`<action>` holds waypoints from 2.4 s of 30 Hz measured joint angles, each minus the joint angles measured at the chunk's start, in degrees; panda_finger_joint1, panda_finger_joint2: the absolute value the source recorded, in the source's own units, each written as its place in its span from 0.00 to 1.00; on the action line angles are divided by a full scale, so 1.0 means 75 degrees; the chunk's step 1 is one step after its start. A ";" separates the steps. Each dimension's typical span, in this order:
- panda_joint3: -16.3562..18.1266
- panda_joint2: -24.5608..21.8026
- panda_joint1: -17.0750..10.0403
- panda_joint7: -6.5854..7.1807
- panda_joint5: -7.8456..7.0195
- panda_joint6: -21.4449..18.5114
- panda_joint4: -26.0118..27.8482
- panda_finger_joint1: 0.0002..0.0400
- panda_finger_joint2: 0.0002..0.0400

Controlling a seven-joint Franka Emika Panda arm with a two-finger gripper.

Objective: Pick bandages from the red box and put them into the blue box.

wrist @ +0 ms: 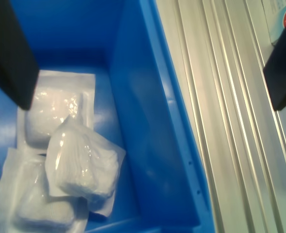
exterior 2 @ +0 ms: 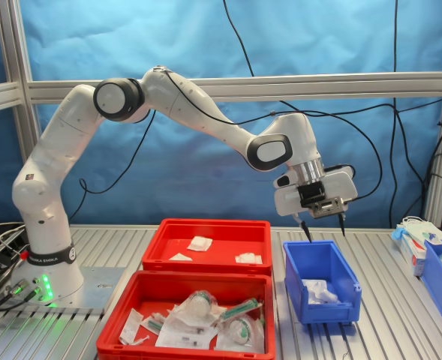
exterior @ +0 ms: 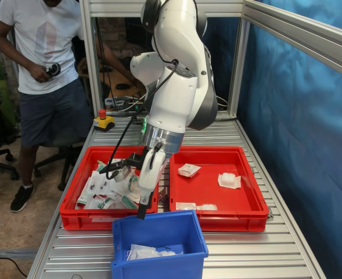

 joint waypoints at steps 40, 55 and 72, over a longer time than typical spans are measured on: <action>0.3423 -0.4160 -0.2919 0.0000 0.0000 -0.1607 -0.4058 1.00 1.00; 0.3627 -0.5886 -0.3138 0.0000 0.0000 -0.1779 -0.5815 1.00 1.00; 0.3627 -0.6596 -0.3153 0.0000 -0.0008 -0.1803 -0.6386 1.00 1.00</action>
